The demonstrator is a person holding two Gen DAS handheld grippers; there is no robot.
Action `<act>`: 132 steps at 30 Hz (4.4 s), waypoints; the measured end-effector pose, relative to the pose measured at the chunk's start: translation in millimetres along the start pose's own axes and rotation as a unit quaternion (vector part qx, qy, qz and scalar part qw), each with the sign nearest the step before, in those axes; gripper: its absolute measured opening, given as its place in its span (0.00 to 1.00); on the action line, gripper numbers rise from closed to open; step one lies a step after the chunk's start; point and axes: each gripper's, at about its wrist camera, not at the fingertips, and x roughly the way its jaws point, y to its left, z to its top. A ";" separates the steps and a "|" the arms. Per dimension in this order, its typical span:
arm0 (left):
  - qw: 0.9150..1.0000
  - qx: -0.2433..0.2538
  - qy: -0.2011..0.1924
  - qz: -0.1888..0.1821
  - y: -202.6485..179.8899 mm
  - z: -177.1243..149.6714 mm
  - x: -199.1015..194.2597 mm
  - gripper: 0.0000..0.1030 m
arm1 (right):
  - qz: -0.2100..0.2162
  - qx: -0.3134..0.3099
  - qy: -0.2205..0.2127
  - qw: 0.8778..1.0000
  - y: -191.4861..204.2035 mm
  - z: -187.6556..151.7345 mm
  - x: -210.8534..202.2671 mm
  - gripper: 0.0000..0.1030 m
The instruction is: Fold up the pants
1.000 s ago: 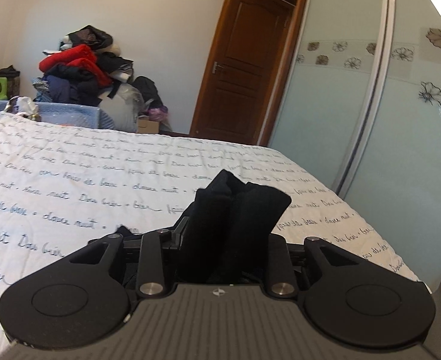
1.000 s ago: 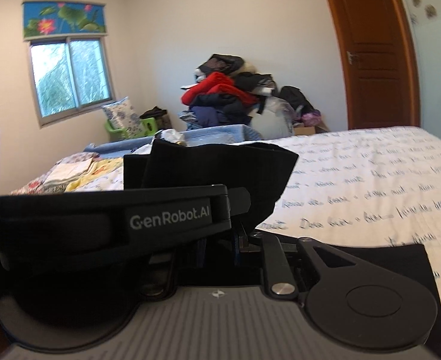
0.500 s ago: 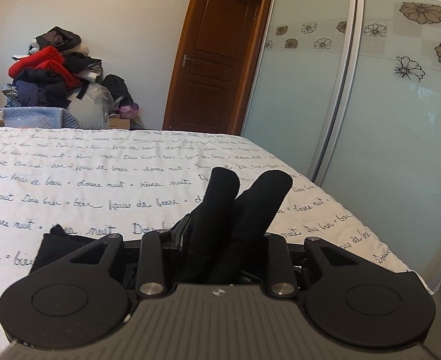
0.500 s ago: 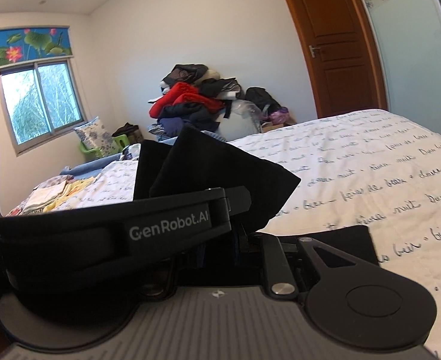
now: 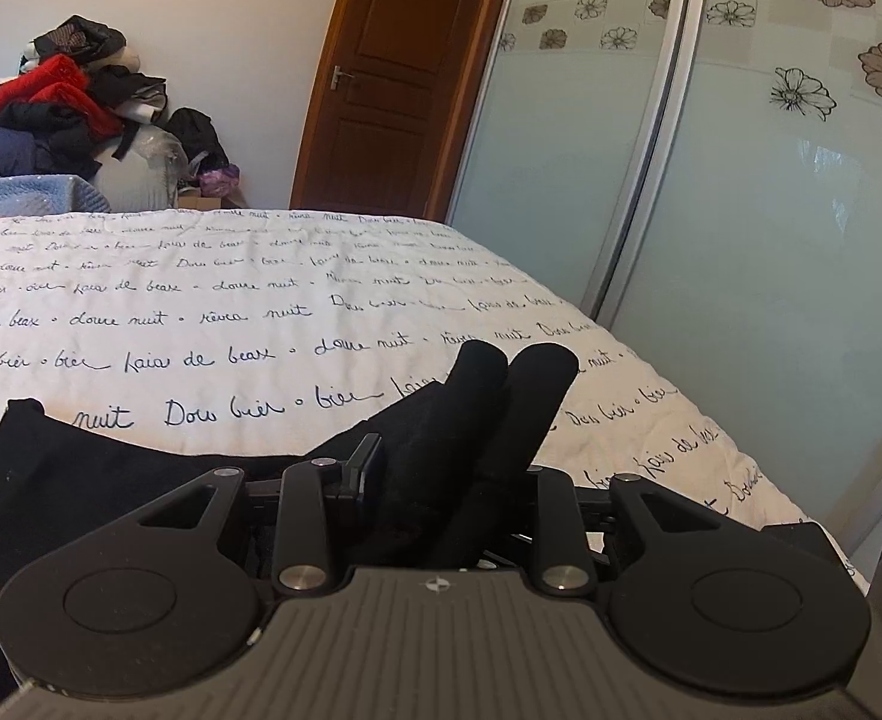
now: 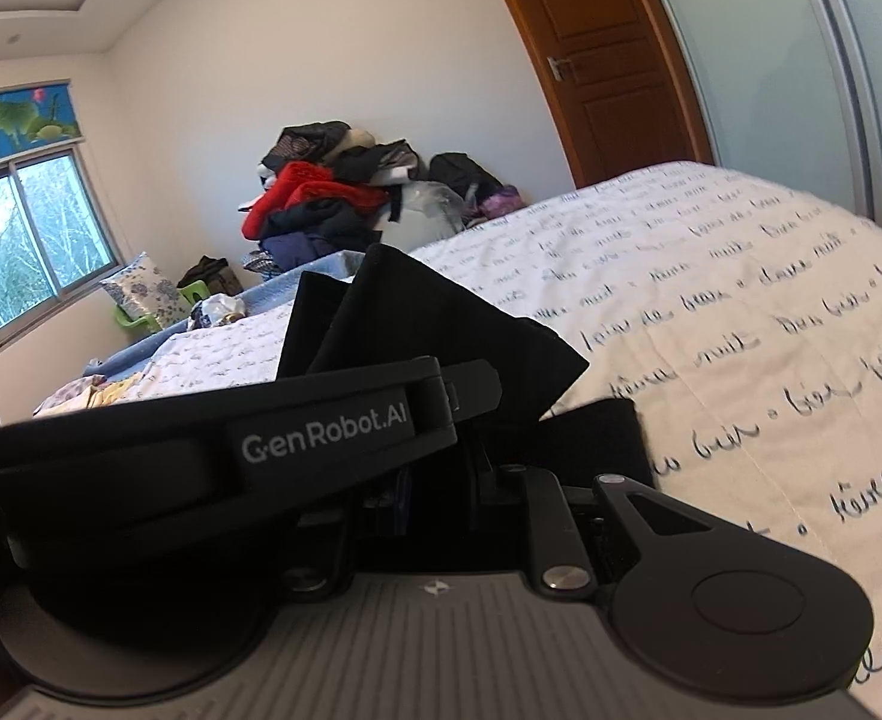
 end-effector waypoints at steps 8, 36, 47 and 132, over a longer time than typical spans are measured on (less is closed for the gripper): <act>1.000 0.013 0.014 -0.011 -9.4 -5.0 8.2 0.33 | -0.012 0.013 0.000 1.000 -9.7 -3.6 -5.1 0.17; 0.996 -0.014 0.069 0.048 80.2 33.3 -1.0 0.82 | -0.091 0.062 -0.009 0.994 -60.0 9.6 -51.8 0.31; 0.984 -0.002 0.104 0.144 136.6 17.9 20.7 0.78 | 0.018 0.095 0.079 0.992 -65.7 38.8 38.8 0.21; 0.986 0.022 0.094 0.133 100.5 -8.2 -23.4 0.84 | -0.046 0.071 0.022 0.996 -39.8 5.8 -49.4 0.15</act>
